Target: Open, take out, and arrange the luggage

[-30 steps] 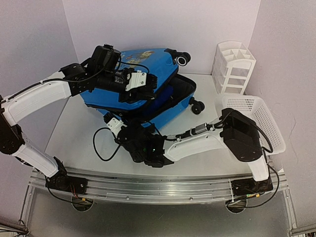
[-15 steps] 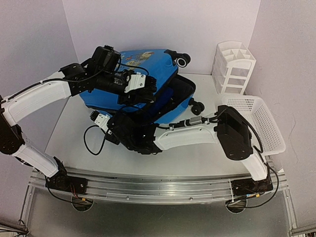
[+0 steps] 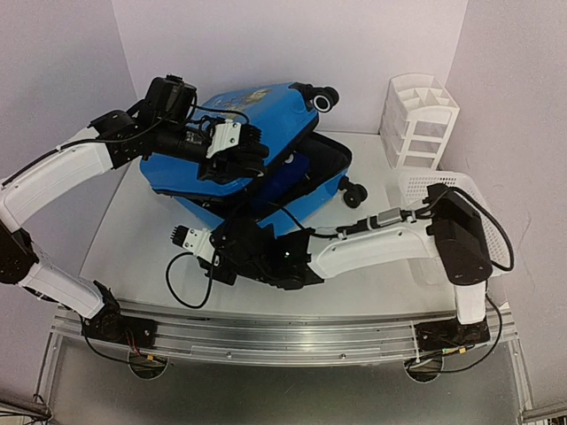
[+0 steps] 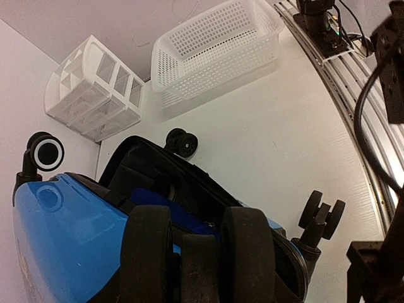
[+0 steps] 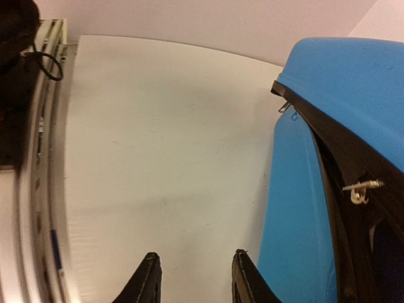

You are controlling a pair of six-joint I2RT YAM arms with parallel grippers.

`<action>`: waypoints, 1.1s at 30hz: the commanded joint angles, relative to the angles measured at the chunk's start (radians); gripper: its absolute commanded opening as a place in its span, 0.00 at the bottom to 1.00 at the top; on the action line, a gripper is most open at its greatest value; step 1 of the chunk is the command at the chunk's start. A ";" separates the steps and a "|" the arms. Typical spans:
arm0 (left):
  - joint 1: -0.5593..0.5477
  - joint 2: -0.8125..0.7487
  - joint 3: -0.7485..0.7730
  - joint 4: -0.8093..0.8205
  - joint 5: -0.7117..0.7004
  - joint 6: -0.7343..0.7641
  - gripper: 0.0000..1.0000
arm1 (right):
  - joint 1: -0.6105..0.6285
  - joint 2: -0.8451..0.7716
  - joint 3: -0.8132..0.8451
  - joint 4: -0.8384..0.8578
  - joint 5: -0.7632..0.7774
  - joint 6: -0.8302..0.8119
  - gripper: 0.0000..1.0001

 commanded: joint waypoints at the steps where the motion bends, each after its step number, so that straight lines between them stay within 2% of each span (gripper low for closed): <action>1: 0.045 -0.162 0.017 0.107 0.231 -0.190 0.00 | 0.034 -0.170 -0.082 -0.070 -0.115 0.100 0.35; 4: 0.084 -0.177 0.014 0.039 0.223 -0.159 0.00 | 0.040 -0.232 -0.129 -0.124 -0.142 0.161 0.38; 9: 0.111 -0.224 -0.029 -0.155 0.145 0.039 0.00 | 0.038 -0.366 -0.204 -0.153 -0.100 0.253 0.40; 11: 0.126 -0.243 -0.054 -0.227 0.095 0.090 0.00 | 0.030 -0.433 -0.200 -0.184 -0.087 0.280 0.43; 14: 0.156 -0.279 -0.106 -0.323 0.027 0.172 0.00 | -0.020 -0.482 -0.118 -0.347 -0.058 0.385 0.49; 18: 0.171 -0.340 -0.186 -0.434 -0.084 0.295 0.00 | -0.141 -0.497 0.023 -0.575 -0.063 0.540 0.52; 22: 0.172 -0.424 -0.270 -0.558 -0.185 0.440 0.00 | -0.290 -0.540 0.060 -0.602 -0.131 0.640 0.55; 25: 0.172 -0.463 -0.311 -0.625 -0.249 0.477 0.00 | -0.425 -0.547 0.072 -0.639 -0.157 0.713 0.62; 28: 0.172 -0.492 -0.341 -0.644 -0.312 0.472 0.00 | -0.549 -0.515 0.069 -0.677 -0.195 0.801 0.62; 33: 0.179 -0.536 -0.380 -0.648 -0.449 0.525 0.00 | -0.719 -0.390 0.084 -0.684 -0.372 0.910 0.60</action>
